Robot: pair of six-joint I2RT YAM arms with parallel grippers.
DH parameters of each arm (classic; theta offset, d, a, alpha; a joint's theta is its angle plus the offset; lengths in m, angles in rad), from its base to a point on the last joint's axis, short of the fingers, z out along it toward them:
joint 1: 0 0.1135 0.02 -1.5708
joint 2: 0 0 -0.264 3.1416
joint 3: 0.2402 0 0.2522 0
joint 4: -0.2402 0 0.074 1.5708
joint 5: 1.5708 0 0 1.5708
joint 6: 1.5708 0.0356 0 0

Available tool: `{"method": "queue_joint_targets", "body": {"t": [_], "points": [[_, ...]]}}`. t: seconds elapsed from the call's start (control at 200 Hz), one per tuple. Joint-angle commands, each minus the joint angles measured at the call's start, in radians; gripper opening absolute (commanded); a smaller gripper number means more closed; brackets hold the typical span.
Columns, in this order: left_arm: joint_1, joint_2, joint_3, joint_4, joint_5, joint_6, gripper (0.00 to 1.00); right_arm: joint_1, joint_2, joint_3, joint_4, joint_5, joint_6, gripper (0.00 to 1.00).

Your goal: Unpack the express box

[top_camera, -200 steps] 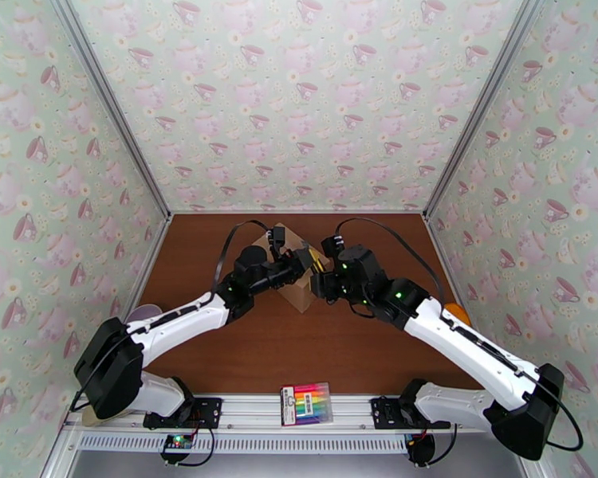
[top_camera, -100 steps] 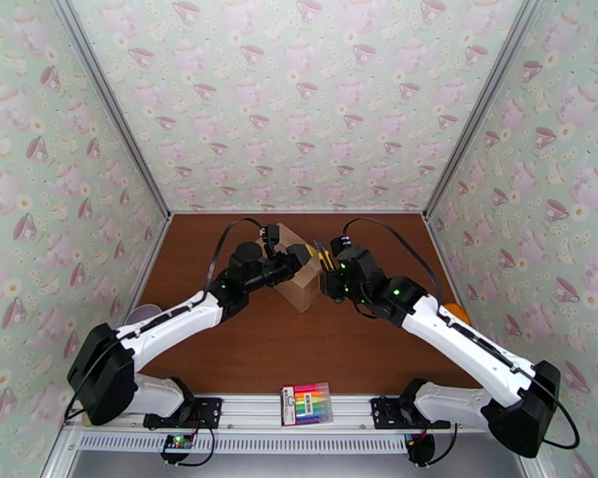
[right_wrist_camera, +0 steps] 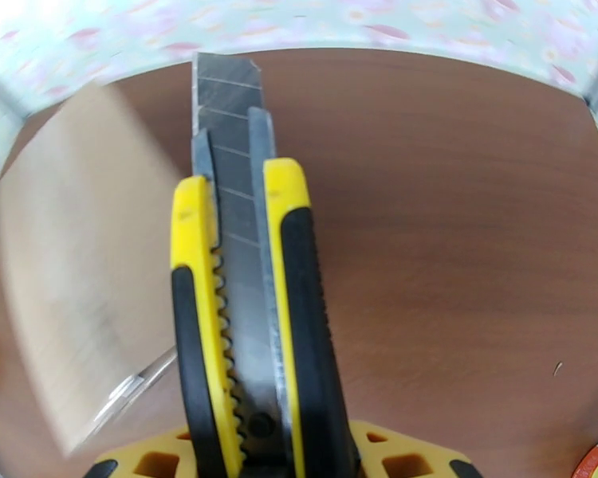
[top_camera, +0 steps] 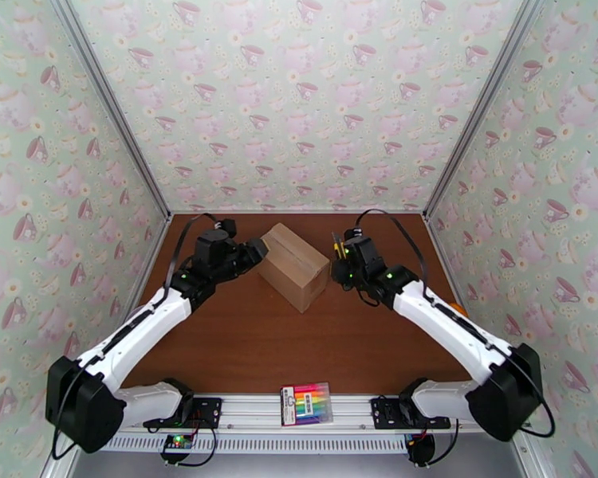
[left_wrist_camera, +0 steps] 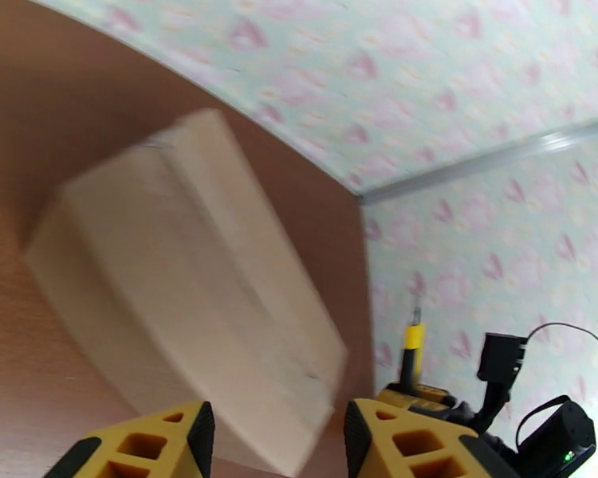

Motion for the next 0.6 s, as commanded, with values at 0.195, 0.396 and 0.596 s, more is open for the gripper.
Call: {"method": "queue_joint_targets", "body": {"t": [0.195,0.396,0.596], "points": [[0.126,0.164,-0.016,0.049,-0.012,0.044,0.49,-0.133,0.218,0.049,0.301,-0.038,-0.02,0.0],[0.168,0.288,0.037,0.129,-0.001,0.04,0.48,-0.134,0.36,0.128,0.373,-0.064,-0.003,0.0],[0.171,0.385,0.094,0.151,0.03,0.044,0.47,-0.132,0.382,0.099,0.423,-0.106,0.068,0.0]]}}
